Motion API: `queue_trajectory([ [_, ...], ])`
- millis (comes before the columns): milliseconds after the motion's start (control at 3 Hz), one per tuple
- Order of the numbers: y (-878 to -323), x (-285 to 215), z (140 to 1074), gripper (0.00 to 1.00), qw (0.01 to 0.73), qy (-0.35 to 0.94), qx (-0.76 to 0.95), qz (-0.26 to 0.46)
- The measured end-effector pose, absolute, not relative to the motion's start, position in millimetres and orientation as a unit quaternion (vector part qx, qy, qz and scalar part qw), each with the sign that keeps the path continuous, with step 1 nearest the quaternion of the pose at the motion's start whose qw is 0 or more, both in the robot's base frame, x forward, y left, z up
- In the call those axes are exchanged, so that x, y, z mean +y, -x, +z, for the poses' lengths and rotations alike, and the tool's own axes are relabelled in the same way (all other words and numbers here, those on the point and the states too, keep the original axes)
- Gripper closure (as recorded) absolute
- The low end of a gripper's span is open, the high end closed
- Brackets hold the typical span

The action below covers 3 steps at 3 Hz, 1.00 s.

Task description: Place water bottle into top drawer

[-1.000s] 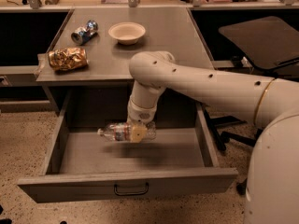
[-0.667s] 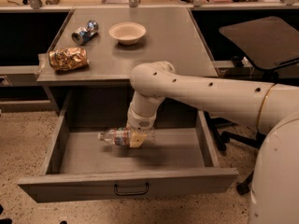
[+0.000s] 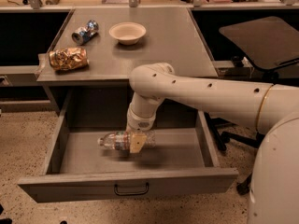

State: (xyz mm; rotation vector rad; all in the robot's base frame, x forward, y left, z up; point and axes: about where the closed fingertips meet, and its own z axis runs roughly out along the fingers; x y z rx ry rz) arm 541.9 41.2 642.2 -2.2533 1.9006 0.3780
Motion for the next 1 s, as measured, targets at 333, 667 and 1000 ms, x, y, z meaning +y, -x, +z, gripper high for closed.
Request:
queue_trajectory([
  [333, -541.9, 41.2, 642.1, 0.11, 0.085, 0.755, 0.637, 0.127],
  [667, -541.9, 41.2, 642.1, 0.0, 0.085, 0.755, 0.637, 0.127],
  [1000, -541.9, 41.2, 642.1, 0.0, 0.085, 0.755, 0.637, 0.127],
])
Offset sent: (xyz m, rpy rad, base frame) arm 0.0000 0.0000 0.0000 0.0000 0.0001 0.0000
